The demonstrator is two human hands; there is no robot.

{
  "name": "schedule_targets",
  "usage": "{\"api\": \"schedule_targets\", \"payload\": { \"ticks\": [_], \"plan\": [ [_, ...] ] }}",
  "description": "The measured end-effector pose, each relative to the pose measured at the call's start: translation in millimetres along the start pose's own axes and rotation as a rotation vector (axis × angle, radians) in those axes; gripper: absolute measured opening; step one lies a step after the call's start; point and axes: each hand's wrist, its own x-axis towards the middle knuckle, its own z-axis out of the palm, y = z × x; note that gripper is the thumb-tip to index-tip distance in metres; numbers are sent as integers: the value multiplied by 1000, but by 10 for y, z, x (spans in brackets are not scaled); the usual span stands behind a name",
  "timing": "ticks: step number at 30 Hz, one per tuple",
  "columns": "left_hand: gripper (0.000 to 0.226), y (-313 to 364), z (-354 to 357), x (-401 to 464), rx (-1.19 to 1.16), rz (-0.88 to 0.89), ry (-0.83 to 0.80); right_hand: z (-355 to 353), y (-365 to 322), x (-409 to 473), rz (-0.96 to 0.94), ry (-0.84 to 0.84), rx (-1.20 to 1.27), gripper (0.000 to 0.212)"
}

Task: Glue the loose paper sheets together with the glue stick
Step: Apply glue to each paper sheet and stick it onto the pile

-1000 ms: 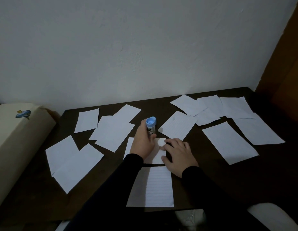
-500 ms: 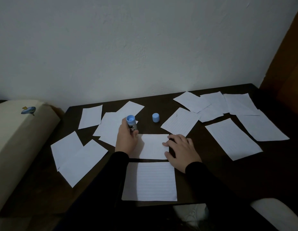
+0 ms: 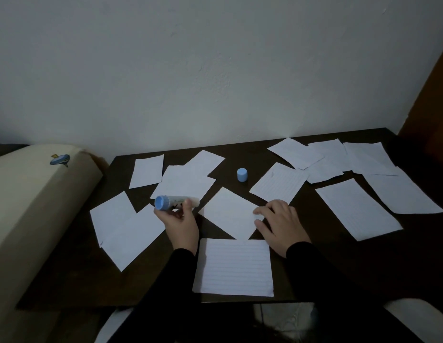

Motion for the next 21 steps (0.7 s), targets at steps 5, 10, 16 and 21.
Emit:
{"api": "schedule_targets", "payload": {
  "ticks": [5,10,16,21],
  "plan": [
    [56,-63,-69,-16,-23,-29,31,0,-23,10,36,-13,-122,42],
    [48,-72,-53,-71,14,37,-44,-14,-29,29,129,-61,-126,37],
    [45,-89,-44,-80,50,37,-63,-24,-28,37,61,-106,-36,31],
    [51,-87,-41,-80,54,32,-79,-60,-57,18,23,-147,-98,46]
  ]
}}
